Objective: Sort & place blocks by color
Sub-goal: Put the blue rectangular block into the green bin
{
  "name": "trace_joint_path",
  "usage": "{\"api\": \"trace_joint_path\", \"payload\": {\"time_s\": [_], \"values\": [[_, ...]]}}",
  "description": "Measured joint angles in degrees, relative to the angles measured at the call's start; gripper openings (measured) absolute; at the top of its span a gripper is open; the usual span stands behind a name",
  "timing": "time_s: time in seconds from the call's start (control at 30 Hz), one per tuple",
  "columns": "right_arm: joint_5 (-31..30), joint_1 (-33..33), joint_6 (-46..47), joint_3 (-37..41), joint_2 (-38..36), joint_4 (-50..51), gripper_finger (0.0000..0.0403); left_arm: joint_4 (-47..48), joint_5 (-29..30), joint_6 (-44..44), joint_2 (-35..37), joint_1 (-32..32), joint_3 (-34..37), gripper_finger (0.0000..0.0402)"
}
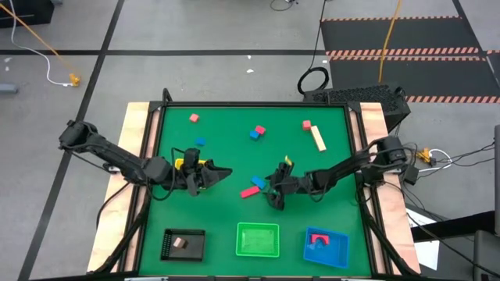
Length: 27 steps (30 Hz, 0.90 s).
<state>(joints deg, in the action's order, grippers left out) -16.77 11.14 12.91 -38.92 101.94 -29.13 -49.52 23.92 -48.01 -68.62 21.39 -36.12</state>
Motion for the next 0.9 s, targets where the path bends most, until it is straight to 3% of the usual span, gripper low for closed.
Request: {"api": "trace_joint_path", "payload": {"time_s": [0.27,0.57,0.7,0.77,0.9], "values": [[-1.66,0.41,-0.57,0.00,4.14,-5.36,0.0284,0.22,-0.02,1.77,0.00,-0.35,0.00,0.0093],[-8.36,-0.38,-0.11,-0.02,5.56,-6.92,0.0283,2.19,0.00,1.38,0.00,-1.22,0.00,0.0093],[-15.09,-1.20,3.12,0.00,5.63,-6.10,0.0283,3.09,0.00,1.22,0.00,-1.21,0.00,0.0093],[-14.52,-2.11,5.25,0.00,5.63,-6.03,0.0280,3.15,-0.02,1.23,0.00,-1.18,0.00,0.0093],[-7.69,-3.69,7.86,0.00,5.61,-6.24,0.0270,3.13,-0.02,1.23,0.00,-1.18,0.00,0.0093]]}}
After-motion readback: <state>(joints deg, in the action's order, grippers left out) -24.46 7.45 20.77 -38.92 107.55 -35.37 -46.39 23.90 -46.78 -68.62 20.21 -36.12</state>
